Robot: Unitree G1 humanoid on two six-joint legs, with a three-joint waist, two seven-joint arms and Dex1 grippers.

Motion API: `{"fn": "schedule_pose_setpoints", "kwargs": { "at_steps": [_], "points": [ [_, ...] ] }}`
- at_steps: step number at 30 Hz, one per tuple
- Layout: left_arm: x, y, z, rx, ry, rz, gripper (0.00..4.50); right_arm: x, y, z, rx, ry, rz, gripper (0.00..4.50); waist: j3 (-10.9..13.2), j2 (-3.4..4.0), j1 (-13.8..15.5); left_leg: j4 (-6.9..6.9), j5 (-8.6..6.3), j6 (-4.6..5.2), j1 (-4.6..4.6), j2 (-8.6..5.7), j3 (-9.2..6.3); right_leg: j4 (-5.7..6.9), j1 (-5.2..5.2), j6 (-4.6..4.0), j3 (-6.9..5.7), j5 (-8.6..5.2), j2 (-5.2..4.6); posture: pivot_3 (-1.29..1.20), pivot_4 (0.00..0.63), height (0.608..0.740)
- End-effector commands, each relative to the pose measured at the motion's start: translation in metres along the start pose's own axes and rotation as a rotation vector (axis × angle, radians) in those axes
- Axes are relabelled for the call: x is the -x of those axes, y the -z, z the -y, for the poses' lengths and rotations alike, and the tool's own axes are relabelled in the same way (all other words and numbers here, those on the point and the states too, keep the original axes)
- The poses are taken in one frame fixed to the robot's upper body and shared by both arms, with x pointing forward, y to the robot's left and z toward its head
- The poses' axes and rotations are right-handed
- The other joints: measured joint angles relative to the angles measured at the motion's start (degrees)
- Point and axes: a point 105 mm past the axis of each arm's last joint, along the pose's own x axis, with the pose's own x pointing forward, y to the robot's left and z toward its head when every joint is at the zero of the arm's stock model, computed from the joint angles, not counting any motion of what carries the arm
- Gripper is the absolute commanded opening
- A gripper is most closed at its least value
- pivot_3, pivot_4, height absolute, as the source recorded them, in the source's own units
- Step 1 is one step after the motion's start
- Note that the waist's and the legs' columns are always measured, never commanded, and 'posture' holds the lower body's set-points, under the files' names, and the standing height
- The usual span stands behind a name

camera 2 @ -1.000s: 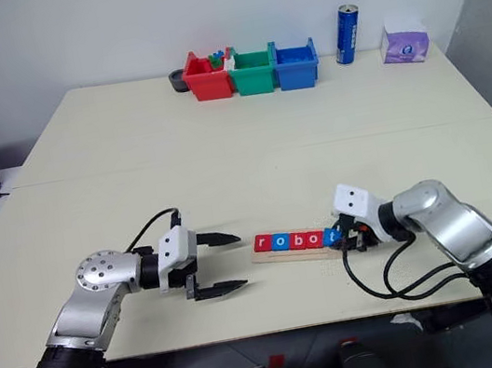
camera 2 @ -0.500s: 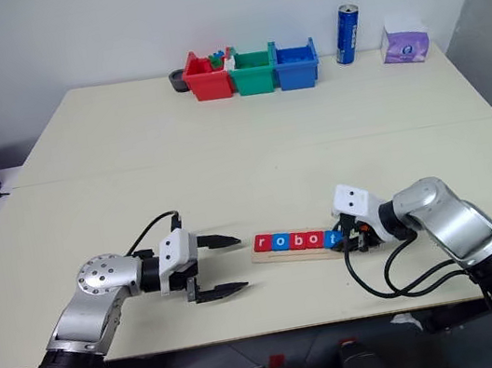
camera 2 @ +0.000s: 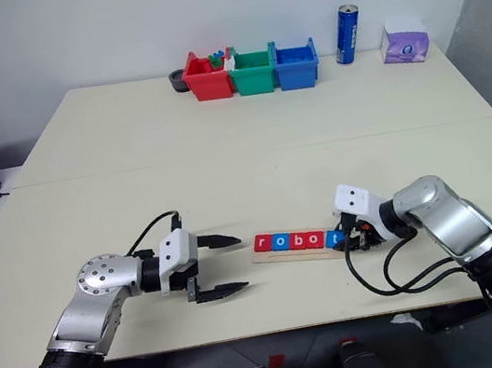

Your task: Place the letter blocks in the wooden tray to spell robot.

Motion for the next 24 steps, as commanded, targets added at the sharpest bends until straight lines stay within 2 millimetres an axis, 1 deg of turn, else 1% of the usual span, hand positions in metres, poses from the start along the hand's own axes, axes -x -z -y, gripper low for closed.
{"fn": "schedule_pose_setpoints", "kwargs": {
  "at_steps": [1, 5, 10, 15, 19, 21, 24],
  "points": [
    [0.002, -0.008, -0.003, -0.04, -0.013, 0.019, 4.5, 0.003, -0.01, 0.003, 0.032, 0.008, 0.019, 3.13, 0.0, 0.0, 0.0, 0.0, 0.0, 0.0, 0.0, 0.0, 0.0, 0.0, 0.0, 0.0, 0.01, 0.0, 0.0, 0.0, 0.15, 0.74],
    [0.001, -0.008, -0.003, -0.041, -0.011, 0.02, 4.5, 0.004, -0.013, 0.004, 0.031, 0.01, 0.035, 4.48, 0.0, 0.0, 0.0, 0.0, 0.0, 0.0, 0.0, 0.0, 0.0, 0.01, 0.0, 0.0, 0.0, 0.0, 0.0, 0.0, 0.15, 0.74],
    [0.001, -0.009, -0.004, -0.041, -0.012, 0.02, 4.5, 0.01, -0.021, 0.009, 0.034, 0.042, 0.062, 4.48, 0.0, 0.0, 0.0, 0.0, 0.0, 0.0, 0.0, 0.0, 0.0, 0.01, 0.0, 0.0, 0.0, 0.0, 0.0, 0.0, 0.15, 0.74],
    [0.002, -0.009, -0.004, -0.04, -0.016, 0.02, 4.5, 0.026, -0.02, 0.007, 0.026, 0.062, 0.073, 4.48, 0.0, 0.0, 0.0, 0.0, 0.0, 0.0, -0.02, -0.01, -0.01, 0.01, 0.0, 0.0, -0.01, 0.0, -0.01, 0.0, 0.15, 0.74],
    [0.003, -0.008, -0.003, -0.037, -0.017, 0.019, 4.5, 0.037, -0.01, 0.007, -0.003, 0.104, 0.066, 4.48, 0.0, 0.0, 0.1, 0.0, 0.0, 0.0, -0.05, -0.01, -0.04, 0.0, -0.01, 0.0, -0.05, 0.0, -0.02, 0.0, 0.15, 0.74],
    [0.003, -0.008, -0.003, -0.036, -0.015, 0.02, 4.5, 0.038, 0.0, 0.015, -0.023, 0.162, 0.048, 4.48, 0.0, 0.0, 0.1, 0.0, 0.0, 0.0, -0.04, -0.01, -0.03, 0.0, -0.01, 0.0, -0.04, 0.0, -0.02, 0.0, 0.15, 0.74],
    [0.001, -0.009, -0.004, -0.036, -0.01, 0.024, 4.5, 0.035, 0.013, 0.019, -0.037, 0.206, 0.022, 4.48, 0.0, 0.0, 0.0, 0.0, 0.0, 0.0, -0.03, -0.01, -0.02, 0.01, -0.01, 0.0, -0.03, 0.0, -0.02, 0.0, 0.15, 0.74]
  ]
}}
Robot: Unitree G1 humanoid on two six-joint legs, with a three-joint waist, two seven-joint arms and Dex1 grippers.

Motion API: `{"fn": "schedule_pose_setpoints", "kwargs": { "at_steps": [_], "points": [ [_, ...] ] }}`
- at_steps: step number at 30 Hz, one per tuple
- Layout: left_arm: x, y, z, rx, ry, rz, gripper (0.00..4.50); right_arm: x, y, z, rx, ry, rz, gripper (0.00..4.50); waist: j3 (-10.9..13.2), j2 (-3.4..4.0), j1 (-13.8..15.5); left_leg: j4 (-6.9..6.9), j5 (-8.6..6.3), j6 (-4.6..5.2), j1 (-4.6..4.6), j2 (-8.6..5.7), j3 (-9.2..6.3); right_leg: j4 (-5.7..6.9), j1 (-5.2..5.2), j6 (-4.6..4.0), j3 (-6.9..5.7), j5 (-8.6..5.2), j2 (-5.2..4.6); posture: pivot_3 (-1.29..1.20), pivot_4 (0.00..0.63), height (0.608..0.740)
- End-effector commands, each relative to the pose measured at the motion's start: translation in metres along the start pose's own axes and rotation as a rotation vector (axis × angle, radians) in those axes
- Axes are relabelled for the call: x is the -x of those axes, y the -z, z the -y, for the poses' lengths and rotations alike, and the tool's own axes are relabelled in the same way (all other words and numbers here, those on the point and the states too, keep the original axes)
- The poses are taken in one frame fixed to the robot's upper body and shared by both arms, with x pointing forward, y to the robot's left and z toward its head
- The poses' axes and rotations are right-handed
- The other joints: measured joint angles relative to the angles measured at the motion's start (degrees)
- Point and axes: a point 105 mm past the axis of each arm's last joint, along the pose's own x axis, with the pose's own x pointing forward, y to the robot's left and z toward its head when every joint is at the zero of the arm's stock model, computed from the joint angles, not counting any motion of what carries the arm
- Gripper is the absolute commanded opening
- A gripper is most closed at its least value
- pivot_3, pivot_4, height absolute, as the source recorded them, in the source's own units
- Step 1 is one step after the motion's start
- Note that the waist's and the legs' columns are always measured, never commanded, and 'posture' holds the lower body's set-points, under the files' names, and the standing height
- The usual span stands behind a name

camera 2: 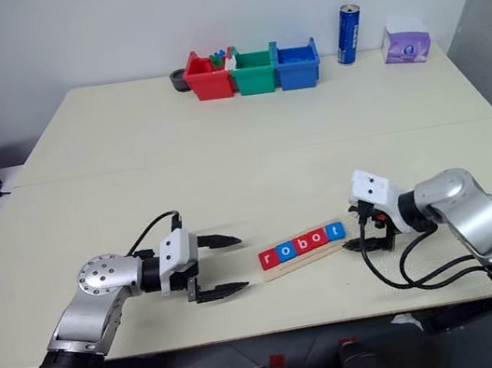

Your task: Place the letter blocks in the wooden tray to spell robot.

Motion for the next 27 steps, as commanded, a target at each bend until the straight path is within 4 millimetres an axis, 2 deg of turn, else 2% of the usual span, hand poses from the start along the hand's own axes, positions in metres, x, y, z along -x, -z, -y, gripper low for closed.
{"fn": "schedule_pose_setpoints", "kwargs": {
  "at_steps": [1, 4, 12, 16, 18, 22, 26, 27],
  "points": [
    [0.002, -0.01, -0.004, -0.037, -0.009, 0.024, 4.5, 0.005, 0.004, 0.013, 0.022, 0.099, 0.007, 4.48, 0.0, 0.0, 0.0, 0.0, 0.0, 0.0, 0.0, -0.01, 0.02, 0.0, 0.0, 0.0, 0.01, 0.0, 0.0, 0.0, 0.15, 0.74],
    [0.002, -0.01, -0.005, -0.038, -0.008, 0.022, 4.5, 0.003, 0.005, 0.022, 0.003, 0.172, 0.027, 4.48, 0.0, 0.0, -0.1, 0.0, 0.0, 0.0, 0.01, 0.0, 0.02, 0.01, 0.0, 0.0, 0.02, 0.0, 0.01, 0.0, 0.15, 0.74],
    [0.005, -0.009, -0.006, -0.036, -0.011, 0.012, 4.5, 0.014, 0.002, 0.028, 0.025, 0.235, 0.033, 4.48, 0.0, 0.0, 0.0, 0.0, 0.0, 0.0, 0.0, -0.01, 0.02, 0.0, 0.0, 0.0, 0.03, 0.0, 0.0, 0.0, 0.15, 0.74],
    [0.006, -0.01, -0.006, -0.036, -0.01, 0.012, 4.5, 0.017, -0.007, 0.033, 0.042, 0.258, 0.058, 4.48, 0.0, 0.0, 0.0, 0.0, 0.0, 0.0, 0.0, -0.01, 0.02, 0.01, 0.0, 0.0, 0.03, 0.0, 0.01, 0.0, 0.15, 0.74],
    [0.005, -0.01, -0.006, -0.038, -0.009, 0.012, 4.5, 0.015, -0.01, 0.036, 0.045, 0.274, 0.068, 4.48, 0.0, 0.0, -0.1, 0.0, 0.0, 0.0, 0.0, -0.01, 0.03, 0.01, 0.0, 0.0, 0.04, 0.0, 0.01, 0.0, 0.15, 0.74],
    [0.002, -0.012, -0.007, -0.041, -0.003, 0.017, 4.5, 0.001, 0.005, 0.041, 0.069, 0.291, 0.021, 4.48, 0.0, 0.0, 0.0, 0.0, 0.0, 0.0, 0.01, -0.01, 0.02, 0.01, 0.0, 0.0, 0.02, 0.0, 0.02, 0.0, 0.15, 0.74],
    [0.002, -0.012, -0.006, -0.041, 0.0, 0.021, 4.5, 0.0, 0.006, 0.036, 0.064, 0.256, 0.031, 4.48, 0.0, 0.0, 0.0, 0.0, 0.0, 0.0, -0.02, -0.04, 0.04, 0.0, 0.0, 0.0, 0.04, 0.0, 0.0, 0.0, 0.15, 0.74],
    [0.002, -0.012, -0.006, -0.04, 0.001, 0.02, 4.5, 0.0, 0.004, 0.036, 0.055, 0.255, 0.044, 4.32, 0.0, 0.0, 0.0, 0.0, 0.0, 0.0, -0.01, -0.03, 0.05, -0.01, 0.0, 0.0, 0.05, 0.0, 0.0, 0.0, 0.15, 0.74]
  ]
}}
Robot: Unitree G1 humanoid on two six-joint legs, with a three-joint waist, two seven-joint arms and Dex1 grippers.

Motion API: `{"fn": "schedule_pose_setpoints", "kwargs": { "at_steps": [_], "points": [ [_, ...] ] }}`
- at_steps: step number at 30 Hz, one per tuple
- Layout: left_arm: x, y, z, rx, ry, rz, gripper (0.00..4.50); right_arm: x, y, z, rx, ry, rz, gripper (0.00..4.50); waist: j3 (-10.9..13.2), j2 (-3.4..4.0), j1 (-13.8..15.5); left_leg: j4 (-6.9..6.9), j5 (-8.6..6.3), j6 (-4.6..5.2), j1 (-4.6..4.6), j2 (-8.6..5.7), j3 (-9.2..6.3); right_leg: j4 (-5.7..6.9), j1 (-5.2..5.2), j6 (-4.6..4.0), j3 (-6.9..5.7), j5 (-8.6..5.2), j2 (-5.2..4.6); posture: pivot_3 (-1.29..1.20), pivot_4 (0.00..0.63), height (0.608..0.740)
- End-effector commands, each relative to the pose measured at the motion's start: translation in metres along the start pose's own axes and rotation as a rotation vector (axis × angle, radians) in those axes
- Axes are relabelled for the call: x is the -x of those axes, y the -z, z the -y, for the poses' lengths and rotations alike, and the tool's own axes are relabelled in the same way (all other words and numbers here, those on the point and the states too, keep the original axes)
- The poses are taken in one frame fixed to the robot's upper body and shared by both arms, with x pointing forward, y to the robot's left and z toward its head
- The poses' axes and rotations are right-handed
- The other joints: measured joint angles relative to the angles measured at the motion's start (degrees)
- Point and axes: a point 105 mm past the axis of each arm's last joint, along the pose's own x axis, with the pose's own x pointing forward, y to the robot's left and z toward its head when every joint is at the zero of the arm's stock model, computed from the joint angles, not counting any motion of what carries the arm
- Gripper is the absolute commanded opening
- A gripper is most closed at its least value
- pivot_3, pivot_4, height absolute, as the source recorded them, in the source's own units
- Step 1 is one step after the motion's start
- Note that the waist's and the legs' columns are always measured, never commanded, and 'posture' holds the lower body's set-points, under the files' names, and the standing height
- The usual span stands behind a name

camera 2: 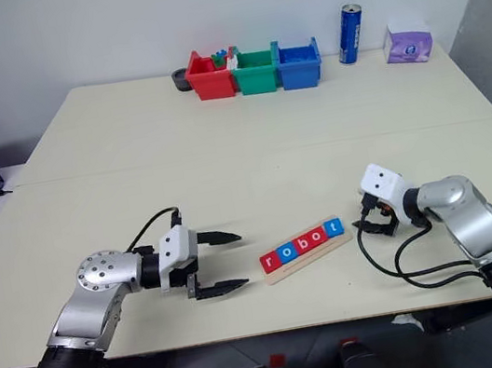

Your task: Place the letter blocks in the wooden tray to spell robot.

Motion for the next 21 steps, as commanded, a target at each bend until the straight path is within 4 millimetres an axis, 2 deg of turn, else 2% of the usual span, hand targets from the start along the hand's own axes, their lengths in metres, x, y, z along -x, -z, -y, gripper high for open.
{"fn": "schedule_pose_setpoints", "kwargs": {
  "at_steps": [1, 3, 5, 12, 13, 21],
  "points": [
    [0.002, -0.006, -0.001, -0.024, 0.001, 0.016, 4.5, 0.006, -0.012, 0.002, 0.012, 0.005, 0.052, 4.1, 0.0, 0.0, 0.0, 0.0, 0.0, 0.0, -0.01, 0.01, -0.01, 0.0, 0.0, 0.0, -0.01, 0.0, 0.0, 0.0, 0.15, 0.74],
    [0.002, -0.006, -0.001, -0.023, 0.003, 0.014, 4.5, 0.005, -0.011, 0.004, 0.013, 0.015, 0.053, 3.56, 0.0, 0.0, 0.0, 0.0, 0.0, 0.0, 0.0, 0.01, -0.02, 0.01, 0.0, 0.0, -0.01, 0.0, 0.0, 0.0, 0.15, 0.74],
    [0.002, -0.006, 0.0, -0.023, 0.004, 0.015, 4.5, 0.004, -0.011, 0.005, 0.011, 0.023, 0.053, 2.82, 0.0, 0.0, 0.0, 0.0, 0.0, 0.0, 0.01, 0.02, -0.03, 0.02, 0.0, 0.0, -0.03, 0.0, 0.01, 0.0, 0.15, 0.74],
    [0.002, -0.007, -0.001, -0.027, 0.005, 0.015, 4.5, 0.002, -0.01, -0.02, 0.004, -0.09, 0.04, 0.22, 0.0, 0.0, 0.0, 0.0, 0.0, 0.0, 0.0, 0.01, -0.03, 0.01, 0.0, 0.0, -0.03, 0.0, 0.01, 0.0, 0.15, 0.74],
    [0.003, -0.006, -0.001, -0.026, 0.004, 0.013, 4.5, 0.002, -0.01, -0.022, 0.003, -0.095, 0.038, 0.02, 0.0, 0.0, 0.0, 0.0, 0.0, 0.0, 0.0, 0.01, -0.03, 0.01, 0.0, 0.0, -0.02, 0.0, 0.01, 0.0, 0.15, 0.74],
    [0.006, -0.005, -0.001, -0.024, -0.003, 0.004, 4.5, 0.009, -0.013, -0.04, 0.004, -0.171, 0.034, 0.02, 0.0, 0.0, 0.0, 0.02, 0.0, 0.0, 0.0, 0.01, -0.04, 0.03, 0.0, 0.0, -0.03, 0.0, 0.01, 0.0, 0.15, 0.74]
  ]
}}
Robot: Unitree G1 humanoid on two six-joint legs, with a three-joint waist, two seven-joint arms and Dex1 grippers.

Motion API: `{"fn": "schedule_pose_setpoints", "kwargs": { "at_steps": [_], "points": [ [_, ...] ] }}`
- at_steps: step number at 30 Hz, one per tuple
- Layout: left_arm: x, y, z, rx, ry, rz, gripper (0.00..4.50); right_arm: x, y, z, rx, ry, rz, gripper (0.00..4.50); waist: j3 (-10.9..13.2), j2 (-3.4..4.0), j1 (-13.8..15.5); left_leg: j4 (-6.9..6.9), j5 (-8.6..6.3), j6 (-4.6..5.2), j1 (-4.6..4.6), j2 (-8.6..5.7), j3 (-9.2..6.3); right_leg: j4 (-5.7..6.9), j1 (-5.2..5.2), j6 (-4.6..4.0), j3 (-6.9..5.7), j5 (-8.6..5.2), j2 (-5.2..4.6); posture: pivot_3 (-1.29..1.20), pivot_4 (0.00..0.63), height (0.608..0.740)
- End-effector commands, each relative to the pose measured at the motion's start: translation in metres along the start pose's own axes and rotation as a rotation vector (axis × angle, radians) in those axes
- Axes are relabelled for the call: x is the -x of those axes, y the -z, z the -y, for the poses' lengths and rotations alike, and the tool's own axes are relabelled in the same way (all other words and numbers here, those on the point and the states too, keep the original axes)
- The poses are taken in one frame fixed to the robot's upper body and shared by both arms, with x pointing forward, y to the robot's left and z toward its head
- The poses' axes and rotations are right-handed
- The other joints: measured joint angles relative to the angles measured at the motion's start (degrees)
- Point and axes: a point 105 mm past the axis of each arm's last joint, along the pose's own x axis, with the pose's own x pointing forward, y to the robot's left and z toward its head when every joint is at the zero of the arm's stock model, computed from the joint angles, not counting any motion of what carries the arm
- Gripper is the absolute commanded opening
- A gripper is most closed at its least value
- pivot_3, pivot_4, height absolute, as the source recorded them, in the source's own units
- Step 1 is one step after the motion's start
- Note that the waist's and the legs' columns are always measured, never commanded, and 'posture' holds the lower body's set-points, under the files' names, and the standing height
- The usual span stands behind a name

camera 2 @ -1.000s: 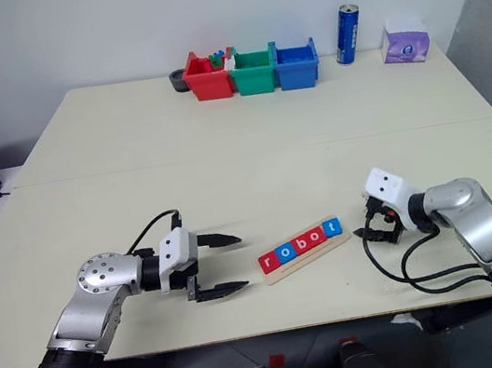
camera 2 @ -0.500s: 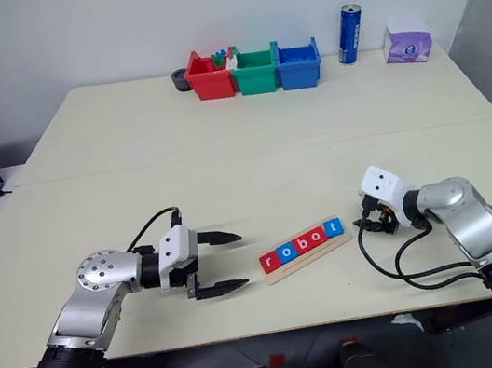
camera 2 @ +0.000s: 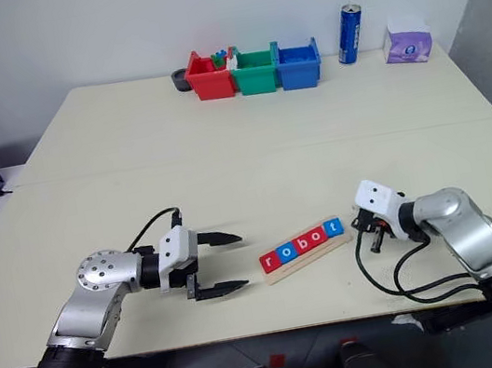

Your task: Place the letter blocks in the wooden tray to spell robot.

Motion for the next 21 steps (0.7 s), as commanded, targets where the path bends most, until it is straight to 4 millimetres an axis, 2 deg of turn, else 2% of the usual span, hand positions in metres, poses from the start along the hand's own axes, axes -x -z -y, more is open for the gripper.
{"fn": "schedule_pose_setpoints", "kwargs": {
  "at_steps": [1, 6, 13, 15, 18, 21],
  "points": [
    [0.006, -0.005, -0.002, -0.026, -0.019, 0.005, 4.5, 0.006, -0.013, -0.011, 0.025, -0.049, 0.037, 0.02, 0.0, 0.0, 0.0, 0.0, 0.0, 0.0, 0.0, 0.0, 0.0, 0.0, 0.0, 0.0, 0.0, 0.0, 0.0, 0.0, 0.15, 0.74],
    [0.007, -0.004, -0.003, -0.026, -0.02, 0.002, 4.5, 0.011, -0.019, -0.027, 0.02, -0.133, 0.048, 0.02, 0.0, 0.0, 0.0, 0.0, 0.0, 0.0, 0.0, 0.01, -0.02, 0.0, 0.0, 0.0, -0.03, 0.0, 0.01, 0.0, 0.15, 0.74],
    [0.007, -0.004, -0.004, -0.025, -0.022, 0.0, 4.5, 0.017, -0.021, -0.032, 0.009, -0.155, 0.051, 0.02, 0.0, 0.0, 0.0, 0.01, 0.0, 0.0, 0.0, 0.0, -0.01, 0.0, 0.0, 0.0, -0.02, 0.0, 0.01, 0.0, 0.15, 0.74],
    [0.008, -0.003, -0.004, -0.025, -0.023, -0.001, 4.5, 0.018, -0.023, -0.027, 0.024, -0.118, 0.065, 0.02, 0.0, 0.0, 0.0, 0.01, 0.0, 0.0, 0.0, 0.0, -0.01, 0.0, 0.0, 0.0, -0.02, 0.0, 0.0, 0.0, 0.15, 0.74],
    [0.009, -0.002, -0.004, -0.023, -0.026, -0.004, 4.5, 0.017, -0.027, -0.006, 0.047, -0.003, 0.076, 0.02, 0.0, 0.0, 0.0, 0.01, 0.0, 0.0, 0.01, 0.0, -0.01, 0.0, 0.0, 0.0, -0.02, 0.0, 0.01, 0.0, 0.15, 0.74],
    [0.009, -0.002, -0.005, -0.024, -0.027, -0.005, 4.5, 0.014, -0.027, 0.003, 0.086, 0.037, 0.066, 0.02, 0.0, 0.0, 0.0, 0.02, 0.0, 0.0, 0.01, 0.0, 0.0, 0.0, 0.0, 0.01, -0.01, 0.0, 0.01, 0.0, 0.15, 0.74]
  ]
}}
